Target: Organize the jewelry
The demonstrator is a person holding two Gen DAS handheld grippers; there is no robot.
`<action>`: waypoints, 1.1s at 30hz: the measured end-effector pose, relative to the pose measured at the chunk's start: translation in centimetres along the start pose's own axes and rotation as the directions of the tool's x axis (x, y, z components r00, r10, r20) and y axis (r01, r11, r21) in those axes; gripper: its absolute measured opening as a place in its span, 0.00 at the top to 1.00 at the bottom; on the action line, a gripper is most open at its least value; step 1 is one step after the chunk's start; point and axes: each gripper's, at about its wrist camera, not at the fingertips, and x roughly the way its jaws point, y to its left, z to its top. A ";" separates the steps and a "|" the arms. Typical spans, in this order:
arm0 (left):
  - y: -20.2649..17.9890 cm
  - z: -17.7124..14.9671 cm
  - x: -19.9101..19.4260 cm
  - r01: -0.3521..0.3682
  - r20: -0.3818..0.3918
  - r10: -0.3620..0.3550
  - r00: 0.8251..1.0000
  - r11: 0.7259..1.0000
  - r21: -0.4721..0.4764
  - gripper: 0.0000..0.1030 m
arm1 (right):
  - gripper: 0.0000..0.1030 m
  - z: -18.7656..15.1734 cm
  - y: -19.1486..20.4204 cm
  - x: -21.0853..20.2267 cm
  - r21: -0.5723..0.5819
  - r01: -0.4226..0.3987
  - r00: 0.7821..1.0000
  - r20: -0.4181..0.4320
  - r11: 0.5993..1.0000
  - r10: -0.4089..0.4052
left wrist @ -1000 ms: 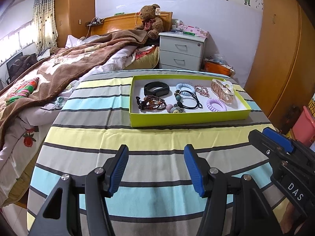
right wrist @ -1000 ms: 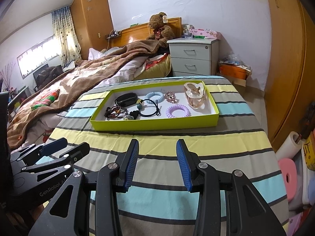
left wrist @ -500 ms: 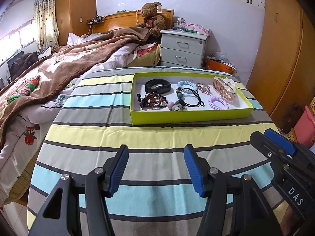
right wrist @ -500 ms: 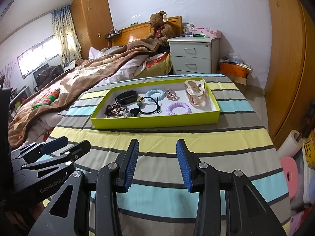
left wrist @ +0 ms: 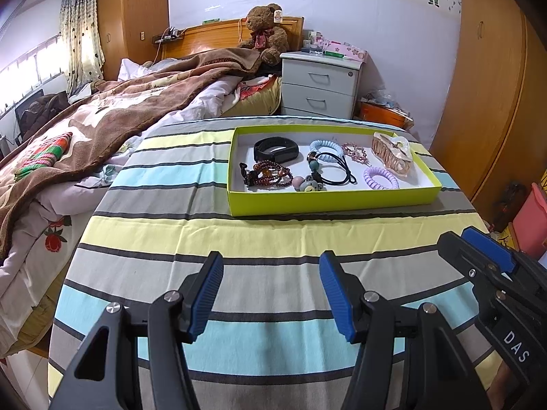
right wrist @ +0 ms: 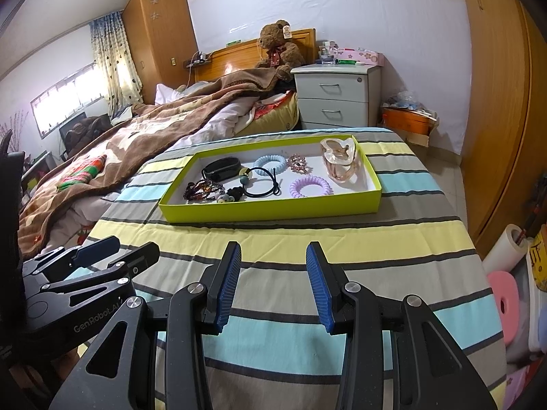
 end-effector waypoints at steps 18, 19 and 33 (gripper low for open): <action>0.0 0.1 -0.1 -0.007 0.003 0.007 1.000 1.000 -0.001 0.41 | 0.61 -0.1 0.3 -0.3 -0.005 -0.005 1.000 0.001 1.000 0.005; 0.0 0.1 -0.2 -0.006 0.004 0.006 1.000 1.000 -0.001 0.41 | 0.61 -0.1 0.4 -0.3 -0.005 -0.005 1.000 0.001 1.000 0.005; 0.2 0.0 -0.2 -0.009 0.002 0.009 1.000 1.000 -0.003 0.41 | 0.60 -0.1 0.4 -0.3 -0.005 -0.005 1.000 0.001 1.000 0.005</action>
